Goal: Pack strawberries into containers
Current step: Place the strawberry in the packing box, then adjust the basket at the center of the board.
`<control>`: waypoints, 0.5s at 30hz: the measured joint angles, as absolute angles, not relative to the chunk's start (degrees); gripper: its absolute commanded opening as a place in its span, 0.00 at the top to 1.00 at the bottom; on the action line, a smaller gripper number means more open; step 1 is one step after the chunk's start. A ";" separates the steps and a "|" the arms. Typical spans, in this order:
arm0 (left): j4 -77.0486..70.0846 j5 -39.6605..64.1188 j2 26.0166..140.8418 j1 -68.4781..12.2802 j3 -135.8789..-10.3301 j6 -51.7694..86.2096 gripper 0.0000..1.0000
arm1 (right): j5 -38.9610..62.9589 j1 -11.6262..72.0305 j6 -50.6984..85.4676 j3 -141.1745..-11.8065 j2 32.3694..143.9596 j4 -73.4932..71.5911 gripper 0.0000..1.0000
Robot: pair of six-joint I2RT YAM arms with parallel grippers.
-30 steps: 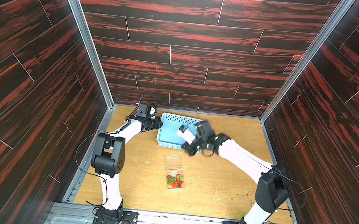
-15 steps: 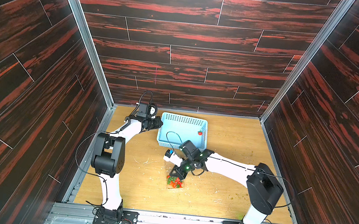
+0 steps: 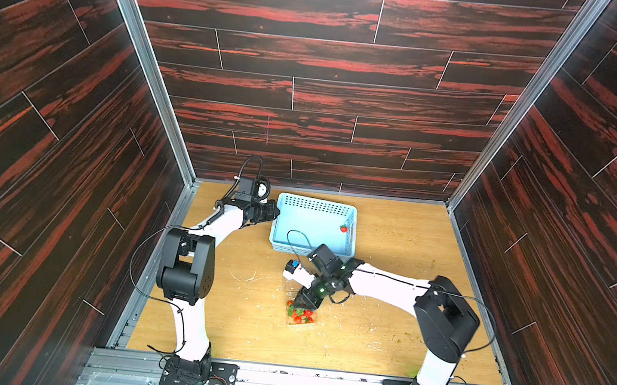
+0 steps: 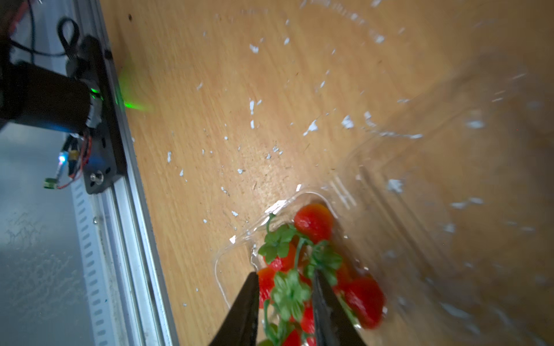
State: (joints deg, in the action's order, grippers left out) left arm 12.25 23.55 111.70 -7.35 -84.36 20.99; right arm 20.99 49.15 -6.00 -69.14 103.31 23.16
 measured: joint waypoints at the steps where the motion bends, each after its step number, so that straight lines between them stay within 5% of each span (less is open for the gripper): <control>1: 12.29 23.55 111.70 -7.35 -84.36 20.99 1.00 | 21.08 48.03 -5.98 -69.89 102.54 23.18 0.65; 9: 12.32 23.57 111.70 -7.35 -84.36 21.02 1.00 | 18.65 35.64 -6.09 -80.62 100.16 20.47 0.60; 15: 12.40 23.57 111.70 -7.35 -84.36 20.84 1.00 | 5.63 31.03 -10.07 -94.04 112.60 22.94 0.58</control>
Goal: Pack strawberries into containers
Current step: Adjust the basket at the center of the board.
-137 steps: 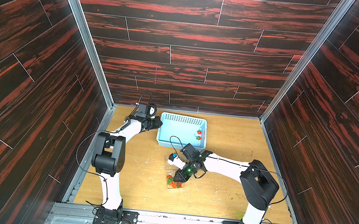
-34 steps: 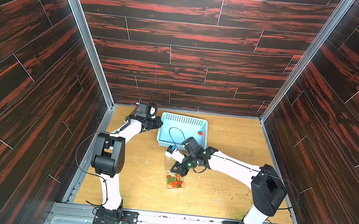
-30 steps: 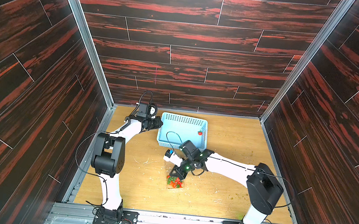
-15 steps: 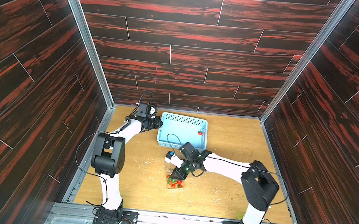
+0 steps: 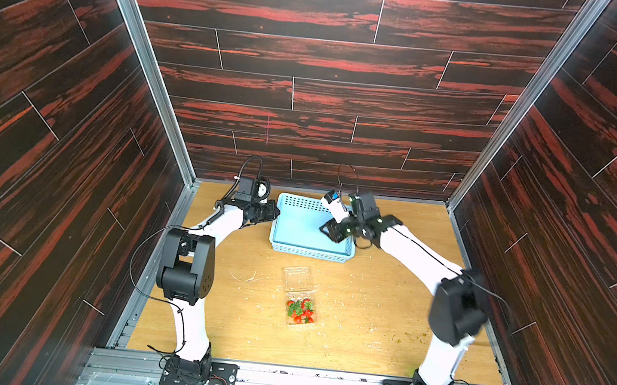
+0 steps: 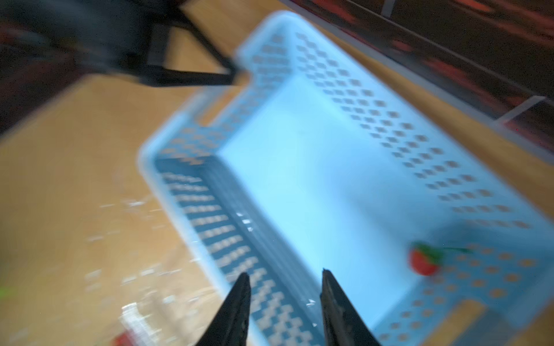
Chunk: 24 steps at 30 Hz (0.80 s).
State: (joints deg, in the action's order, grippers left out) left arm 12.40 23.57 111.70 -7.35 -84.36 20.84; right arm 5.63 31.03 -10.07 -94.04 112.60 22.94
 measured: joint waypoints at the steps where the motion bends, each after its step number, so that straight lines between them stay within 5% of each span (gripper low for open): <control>1: 12.43 23.55 111.70 -7.35 -84.36 20.82 1.00 | 3.44 30.68 -10.76 -96.49 115.42 24.01 0.58; 11: 12.60 23.53 111.70 -7.35 -84.33 20.56 1.00 | -11.33 29.12 -13.08 -117.45 135.17 35.16 0.53; 24: 12.86 23.59 111.70 -7.66 -84.33 20.38 1.00 | -20.75 29.82 -12.49 -120.25 136.62 39.24 0.44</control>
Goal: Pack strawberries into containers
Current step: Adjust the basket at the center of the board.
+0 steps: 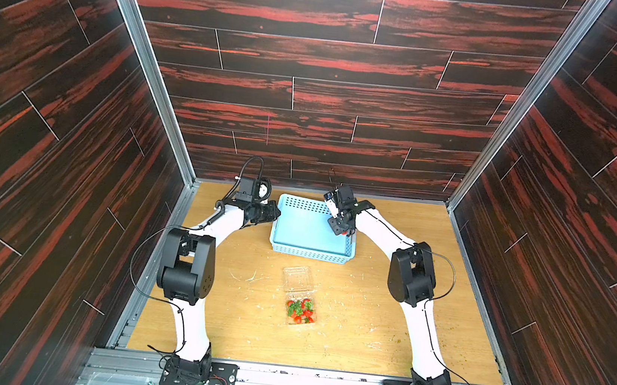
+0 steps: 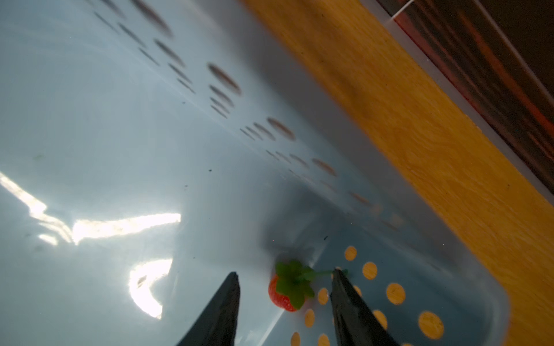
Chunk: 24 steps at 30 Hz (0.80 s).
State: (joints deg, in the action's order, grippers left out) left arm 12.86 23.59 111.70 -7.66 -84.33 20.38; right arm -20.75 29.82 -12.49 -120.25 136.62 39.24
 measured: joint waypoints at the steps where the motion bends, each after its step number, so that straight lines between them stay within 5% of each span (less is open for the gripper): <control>1: 12.86 23.59 111.70 -7.68 -84.33 20.38 1.00 | -21.10 29.93 -12.64 -120.46 136.62 39.90 0.44; 15: 12.75 24.45 111.70 -7.75 -84.25 21.06 1.00 | -16.60 29.98 -12.60 -122.83 137.86 45.36 0.44; 24: 0.01 30.02 116.01 -6.68 -82.78 27.70 1.00 | -4.25 29.02 -8.97 -110.69 123.96 35.00 0.44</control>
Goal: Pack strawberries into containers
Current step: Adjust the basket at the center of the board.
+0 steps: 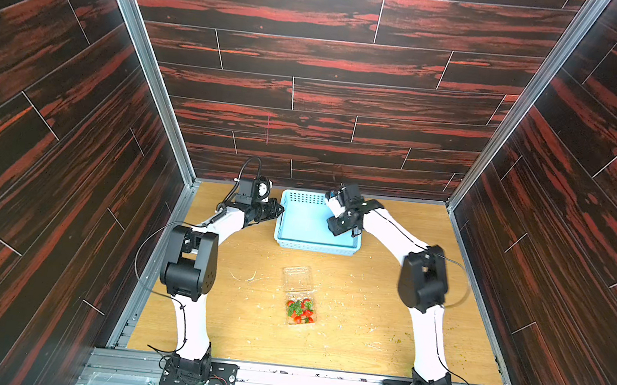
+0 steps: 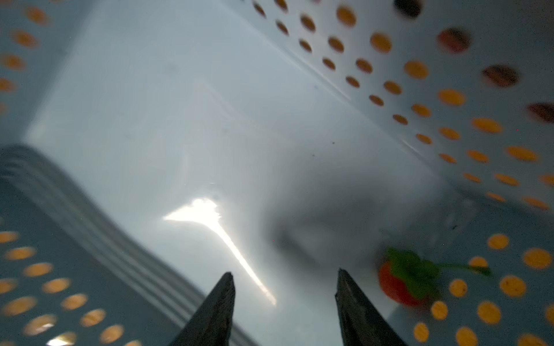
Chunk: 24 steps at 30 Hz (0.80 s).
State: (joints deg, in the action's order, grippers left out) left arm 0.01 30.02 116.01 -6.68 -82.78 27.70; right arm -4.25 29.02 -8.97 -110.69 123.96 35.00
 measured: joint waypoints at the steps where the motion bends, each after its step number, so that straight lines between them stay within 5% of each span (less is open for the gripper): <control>1: -1.41 30.59 116.68 -6.63 -82.54 28.51 1.00 | -3.11 28.99 -8.64 -109.62 121.75 33.36 0.44; 9: -12.14 34.96 121.56 -6.31 -80.05 35.77 1.00 | 3.40 28.80 -7.42 -108.99 111.00 27.18 0.44; 24: -17.69 35.94 122.65 -6.11 -78.24 38.92 1.00 | -8.80 29.36 -12.56 -122.37 126.82 43.75 0.44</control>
